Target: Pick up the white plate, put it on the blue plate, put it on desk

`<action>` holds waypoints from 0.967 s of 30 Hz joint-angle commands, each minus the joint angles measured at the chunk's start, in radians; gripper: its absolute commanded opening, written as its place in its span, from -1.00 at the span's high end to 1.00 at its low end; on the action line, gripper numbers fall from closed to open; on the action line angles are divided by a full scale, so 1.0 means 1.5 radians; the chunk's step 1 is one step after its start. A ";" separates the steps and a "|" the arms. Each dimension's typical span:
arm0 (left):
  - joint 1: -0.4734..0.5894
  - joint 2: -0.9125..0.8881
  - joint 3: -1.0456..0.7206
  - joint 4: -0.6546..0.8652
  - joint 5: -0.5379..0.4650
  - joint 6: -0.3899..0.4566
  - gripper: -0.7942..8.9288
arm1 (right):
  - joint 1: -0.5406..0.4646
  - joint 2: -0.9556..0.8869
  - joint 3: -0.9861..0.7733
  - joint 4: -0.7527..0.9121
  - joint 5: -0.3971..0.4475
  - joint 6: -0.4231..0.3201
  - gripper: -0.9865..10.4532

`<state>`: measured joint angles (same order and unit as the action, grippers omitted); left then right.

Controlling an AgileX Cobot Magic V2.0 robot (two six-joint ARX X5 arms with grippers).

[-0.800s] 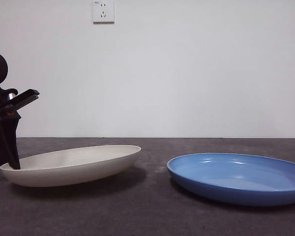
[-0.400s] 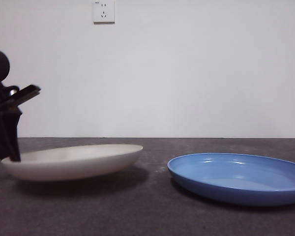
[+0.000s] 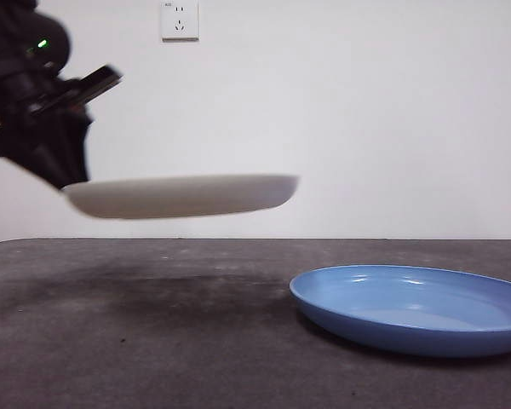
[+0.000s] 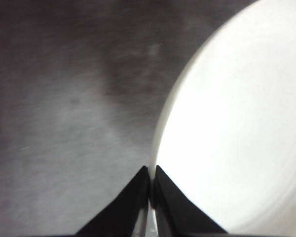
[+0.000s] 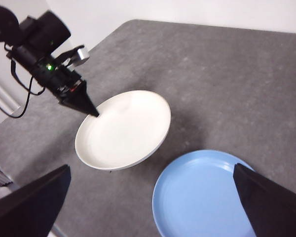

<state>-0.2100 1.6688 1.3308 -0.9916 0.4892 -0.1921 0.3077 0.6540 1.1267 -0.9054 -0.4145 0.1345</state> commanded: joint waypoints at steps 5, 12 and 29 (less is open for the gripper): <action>-0.098 0.004 0.040 0.011 -0.001 -0.053 0.82 | 0.003 0.001 0.040 -0.050 0.012 -0.013 -0.22; -0.185 0.017 0.046 0.058 -0.017 -0.113 0.82 | 0.003 0.001 0.058 -0.070 0.032 -0.022 -0.22; -0.302 0.239 0.234 0.037 -0.034 -0.142 0.82 | 0.004 0.001 0.067 -0.086 0.030 -0.026 -0.22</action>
<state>-0.6506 1.9869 1.6466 -0.9318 0.4446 -0.4023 0.3077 0.6540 1.2079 -1.0416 -0.3672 0.1078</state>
